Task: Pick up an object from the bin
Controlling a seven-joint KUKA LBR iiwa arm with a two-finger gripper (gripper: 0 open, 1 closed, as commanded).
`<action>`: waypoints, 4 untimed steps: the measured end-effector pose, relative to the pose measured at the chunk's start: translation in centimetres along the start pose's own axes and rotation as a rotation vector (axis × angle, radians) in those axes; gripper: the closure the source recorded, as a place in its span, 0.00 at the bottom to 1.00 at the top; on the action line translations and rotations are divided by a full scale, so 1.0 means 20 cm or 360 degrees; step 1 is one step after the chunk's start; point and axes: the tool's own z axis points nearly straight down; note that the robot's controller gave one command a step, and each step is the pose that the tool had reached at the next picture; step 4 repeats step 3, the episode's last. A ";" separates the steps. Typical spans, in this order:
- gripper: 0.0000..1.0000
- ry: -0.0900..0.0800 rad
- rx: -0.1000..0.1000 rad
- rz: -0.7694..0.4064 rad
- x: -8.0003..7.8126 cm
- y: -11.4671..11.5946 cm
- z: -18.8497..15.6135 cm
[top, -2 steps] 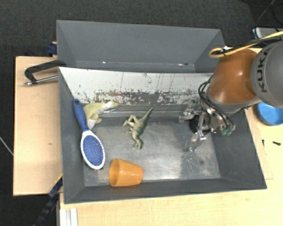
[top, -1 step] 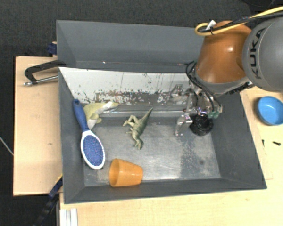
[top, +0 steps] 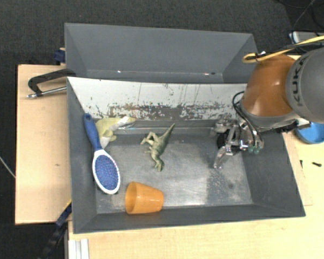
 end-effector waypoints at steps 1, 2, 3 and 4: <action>0.00 -0.0006 0.0006 0.0174 -0.07 -0.24 -0.05; 1.00 -0.0003 0.0004 0.0169 -0.07 -0.23 -0.04; 1.00 -0.0014 0.0004 0.0224 0.07 -0.20 -0.74; 1.00 -0.0014 0.0004 0.0224 0.07 -0.20 -0.74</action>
Offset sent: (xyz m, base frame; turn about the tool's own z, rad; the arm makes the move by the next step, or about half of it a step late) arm 0.0065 -0.0484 0.0075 0.1066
